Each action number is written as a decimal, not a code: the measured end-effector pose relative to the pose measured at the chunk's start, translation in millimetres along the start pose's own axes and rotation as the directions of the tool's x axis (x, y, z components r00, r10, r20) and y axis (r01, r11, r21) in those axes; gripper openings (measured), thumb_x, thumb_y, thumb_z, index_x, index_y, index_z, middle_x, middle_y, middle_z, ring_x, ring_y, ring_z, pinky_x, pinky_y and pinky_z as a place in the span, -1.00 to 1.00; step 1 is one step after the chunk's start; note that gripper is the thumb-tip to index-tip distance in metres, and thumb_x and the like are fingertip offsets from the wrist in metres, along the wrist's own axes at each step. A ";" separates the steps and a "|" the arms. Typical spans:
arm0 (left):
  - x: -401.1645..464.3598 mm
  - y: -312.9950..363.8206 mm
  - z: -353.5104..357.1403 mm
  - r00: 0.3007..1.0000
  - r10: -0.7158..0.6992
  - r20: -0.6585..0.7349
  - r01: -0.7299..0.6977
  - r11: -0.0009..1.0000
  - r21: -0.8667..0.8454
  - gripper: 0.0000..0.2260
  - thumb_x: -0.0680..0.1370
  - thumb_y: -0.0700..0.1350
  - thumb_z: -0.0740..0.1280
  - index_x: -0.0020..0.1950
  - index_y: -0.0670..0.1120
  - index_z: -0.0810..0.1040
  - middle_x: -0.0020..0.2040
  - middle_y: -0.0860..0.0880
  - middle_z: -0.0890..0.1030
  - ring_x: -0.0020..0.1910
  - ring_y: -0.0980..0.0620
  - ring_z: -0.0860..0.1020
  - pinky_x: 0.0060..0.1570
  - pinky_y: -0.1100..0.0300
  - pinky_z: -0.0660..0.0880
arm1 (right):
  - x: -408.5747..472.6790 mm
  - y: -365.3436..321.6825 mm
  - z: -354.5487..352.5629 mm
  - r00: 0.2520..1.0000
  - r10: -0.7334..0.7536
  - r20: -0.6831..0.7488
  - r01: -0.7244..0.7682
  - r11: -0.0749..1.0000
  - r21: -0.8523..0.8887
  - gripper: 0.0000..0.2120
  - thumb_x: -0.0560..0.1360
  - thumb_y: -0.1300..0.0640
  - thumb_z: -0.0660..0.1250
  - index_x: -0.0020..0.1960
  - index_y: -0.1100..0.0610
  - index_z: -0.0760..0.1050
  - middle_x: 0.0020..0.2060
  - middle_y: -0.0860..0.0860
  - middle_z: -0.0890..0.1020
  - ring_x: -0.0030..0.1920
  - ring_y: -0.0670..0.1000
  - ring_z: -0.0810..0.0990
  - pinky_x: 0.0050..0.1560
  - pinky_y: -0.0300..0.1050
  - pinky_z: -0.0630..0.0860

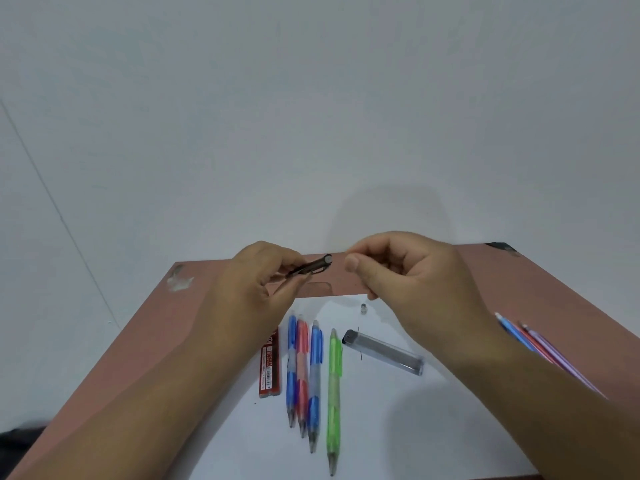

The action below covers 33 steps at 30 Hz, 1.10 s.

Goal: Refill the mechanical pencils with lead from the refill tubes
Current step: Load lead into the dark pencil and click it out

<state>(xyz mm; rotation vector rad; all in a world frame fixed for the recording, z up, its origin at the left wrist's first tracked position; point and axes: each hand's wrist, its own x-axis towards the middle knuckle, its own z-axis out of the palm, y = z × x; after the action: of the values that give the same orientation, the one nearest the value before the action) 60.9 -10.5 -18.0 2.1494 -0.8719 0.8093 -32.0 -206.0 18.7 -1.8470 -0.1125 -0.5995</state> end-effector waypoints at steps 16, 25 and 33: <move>-0.9 0.1 0.1 0.999 0.046 0.008 -0.046 0.999 0.010 -0.81 0.52 -0.08 0.48 0.13 -0.01 0.69 -0.07 0.13 0.64 -0.08 0.16 0.57 -0.12 0.15 0.60 | -5.4 -4.0 7.7 0.999 -0.025 0.023 0.020 0.984 0.176 -0.84 0.50 0.21 0.49 -0.11 -0.05 0.73 -0.18 -0.09 0.75 -0.11 -0.07 0.72 -0.05 -0.25 0.61; -1.4 0.0 0.0 0.999 0.045 0.019 -0.045 0.999 0.001 -0.79 0.52 -0.08 0.47 0.14 -0.02 0.69 -0.06 0.12 0.65 -0.08 0.15 0.57 -0.11 0.18 0.58 | -4.6 -4.1 7.1 0.998 -0.063 0.018 0.060 0.988 0.142 -0.85 0.50 0.25 0.48 -0.09 0.00 0.73 -0.17 -0.09 0.74 -0.09 -0.08 0.71 -0.04 -0.26 0.61; -0.8 -1.8 -1.0 0.999 0.035 0.031 -0.035 0.999 0.016 -0.80 0.52 -0.09 0.47 0.14 0.03 0.69 -0.06 0.14 0.63 -0.07 0.20 0.54 -0.10 0.37 0.47 | -7.4 -4.0 6.9 0.999 -0.045 -0.007 0.045 0.998 0.051 -0.86 0.52 0.20 0.48 -0.10 -0.04 0.71 -0.23 -0.13 0.74 -0.14 -0.09 0.72 -0.07 -0.20 0.66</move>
<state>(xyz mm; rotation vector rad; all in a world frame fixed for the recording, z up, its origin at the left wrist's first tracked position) 61.5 -8.4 -18.6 2.1713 -0.9237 0.8057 -37.5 -196.7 17.2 -1.7967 -0.1644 -0.6273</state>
